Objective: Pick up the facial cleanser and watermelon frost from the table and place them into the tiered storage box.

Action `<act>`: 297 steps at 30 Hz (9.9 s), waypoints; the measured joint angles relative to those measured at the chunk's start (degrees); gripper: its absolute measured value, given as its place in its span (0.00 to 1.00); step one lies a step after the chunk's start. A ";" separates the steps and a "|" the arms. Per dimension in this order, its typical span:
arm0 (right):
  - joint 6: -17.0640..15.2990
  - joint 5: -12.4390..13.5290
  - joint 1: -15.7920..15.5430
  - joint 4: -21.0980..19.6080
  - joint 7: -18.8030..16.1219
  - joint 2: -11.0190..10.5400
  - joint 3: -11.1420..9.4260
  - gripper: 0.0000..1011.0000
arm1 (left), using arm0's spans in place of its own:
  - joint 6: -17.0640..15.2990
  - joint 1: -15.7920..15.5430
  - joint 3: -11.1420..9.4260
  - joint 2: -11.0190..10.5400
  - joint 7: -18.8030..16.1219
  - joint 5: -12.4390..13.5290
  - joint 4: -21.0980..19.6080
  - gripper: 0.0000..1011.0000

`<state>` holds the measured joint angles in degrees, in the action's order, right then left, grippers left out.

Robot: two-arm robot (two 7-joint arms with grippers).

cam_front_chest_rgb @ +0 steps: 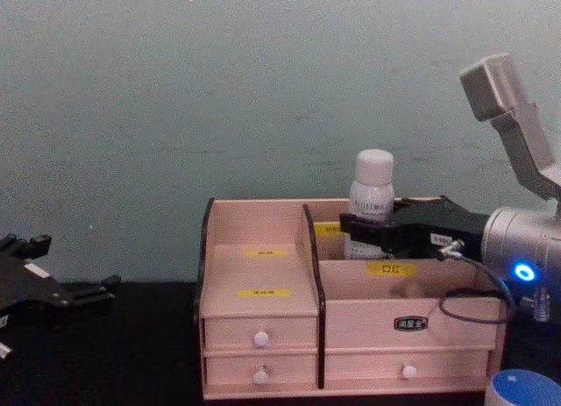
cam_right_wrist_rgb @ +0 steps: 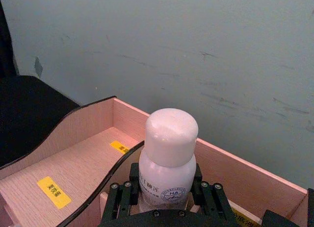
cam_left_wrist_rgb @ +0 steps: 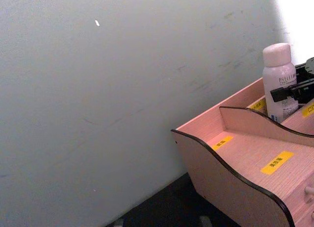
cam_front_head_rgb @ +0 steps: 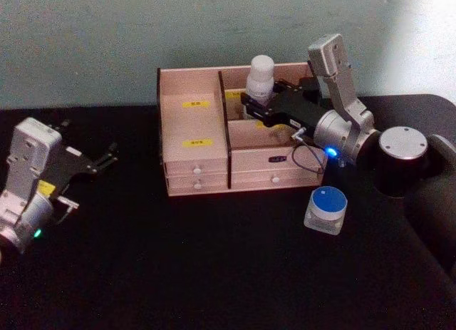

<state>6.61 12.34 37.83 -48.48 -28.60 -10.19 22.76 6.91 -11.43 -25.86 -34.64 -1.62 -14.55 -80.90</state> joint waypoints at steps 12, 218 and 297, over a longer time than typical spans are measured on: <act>0.02 0.00 0.00 -0.02 0.05 -0.01 0.00 0.60 | 0.00 0.00 0.00 0.00 0.00 0.00 0.00 0.99; -14.53 12.13 -34.17 -36.48 3.36 -21.88 -5.64 0.71 | 0.00 0.00 0.00 0.00 -0.01 0.00 0.00 0.99; -12.19 9.77 -15.88 -33.25 -3.00 -15.17 5.90 0.70 | 0.00 0.00 0.00 0.00 0.00 0.00 0.00 0.99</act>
<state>-5.58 22.11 21.94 -81.73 -31.60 -25.35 28.66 6.90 -11.43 -25.86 -34.65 -1.62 -14.55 -80.90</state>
